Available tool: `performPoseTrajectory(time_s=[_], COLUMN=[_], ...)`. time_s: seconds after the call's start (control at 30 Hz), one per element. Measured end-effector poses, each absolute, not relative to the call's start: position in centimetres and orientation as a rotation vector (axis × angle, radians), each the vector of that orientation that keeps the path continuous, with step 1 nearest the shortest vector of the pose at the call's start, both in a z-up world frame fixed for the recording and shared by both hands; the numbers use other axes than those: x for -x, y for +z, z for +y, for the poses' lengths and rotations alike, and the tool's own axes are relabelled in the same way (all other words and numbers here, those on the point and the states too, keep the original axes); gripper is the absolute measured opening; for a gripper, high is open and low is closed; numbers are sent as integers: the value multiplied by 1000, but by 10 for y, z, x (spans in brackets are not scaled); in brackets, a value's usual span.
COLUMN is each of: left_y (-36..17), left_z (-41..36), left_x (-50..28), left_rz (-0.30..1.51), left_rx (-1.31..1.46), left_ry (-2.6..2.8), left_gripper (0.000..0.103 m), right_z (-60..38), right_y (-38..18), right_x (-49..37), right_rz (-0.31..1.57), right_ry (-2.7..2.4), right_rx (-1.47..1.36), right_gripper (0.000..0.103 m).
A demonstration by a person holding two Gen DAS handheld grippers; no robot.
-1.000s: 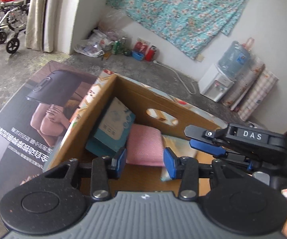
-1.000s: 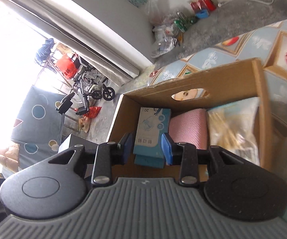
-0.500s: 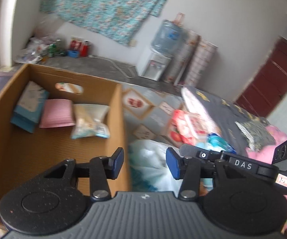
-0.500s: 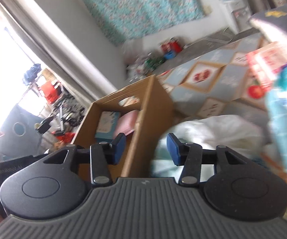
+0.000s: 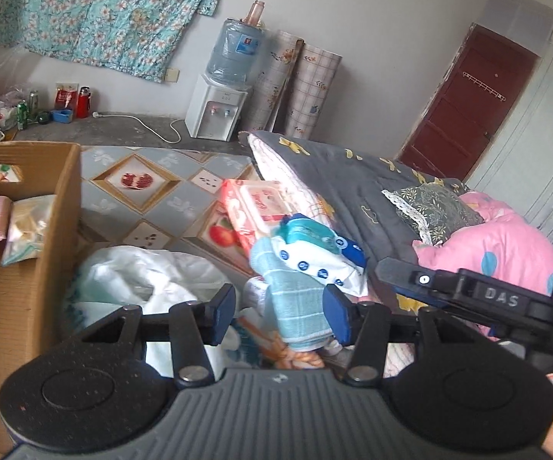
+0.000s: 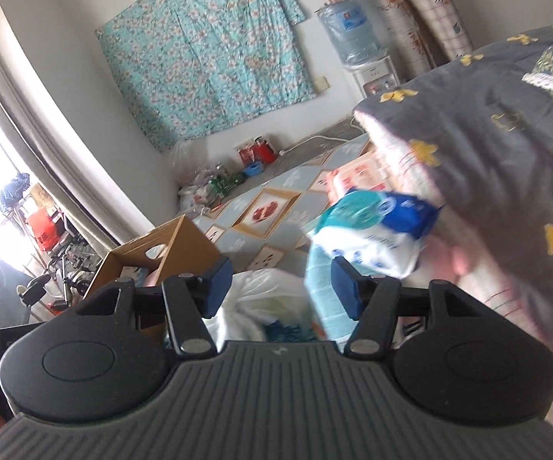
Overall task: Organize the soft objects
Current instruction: 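Move the left gripper to the pile and grasp the white-blue wet wipes pack, then grasp the wipes pack's blue edge with the right gripper while the left gripper holds it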
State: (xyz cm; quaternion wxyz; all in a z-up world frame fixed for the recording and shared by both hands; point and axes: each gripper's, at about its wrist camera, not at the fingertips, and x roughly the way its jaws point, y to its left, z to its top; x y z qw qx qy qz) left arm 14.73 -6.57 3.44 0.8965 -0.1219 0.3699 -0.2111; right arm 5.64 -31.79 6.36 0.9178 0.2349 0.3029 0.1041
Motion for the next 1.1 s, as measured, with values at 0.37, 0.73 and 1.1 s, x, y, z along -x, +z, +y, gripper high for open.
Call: performPoseTrajectory(time_s=[0.37,0.73,1.1], left_y=[4,-35,-64], left_z=[-124,-145,-153], left_x=[-177,-230,-267], left_rz=[791,886,1006], left_rx=[297,424,533], left_ry=[-515,-576,-617], left_gripper=[52,41,48], right_z=[-392,-405,-373], right_y=[59,8,-37], right_x=[-103,-234,-268], right_rz=[655,839,983], right_ry=[259,341,429], right_rx=[-458,-471,-525], right_gripper=[74,74,75])
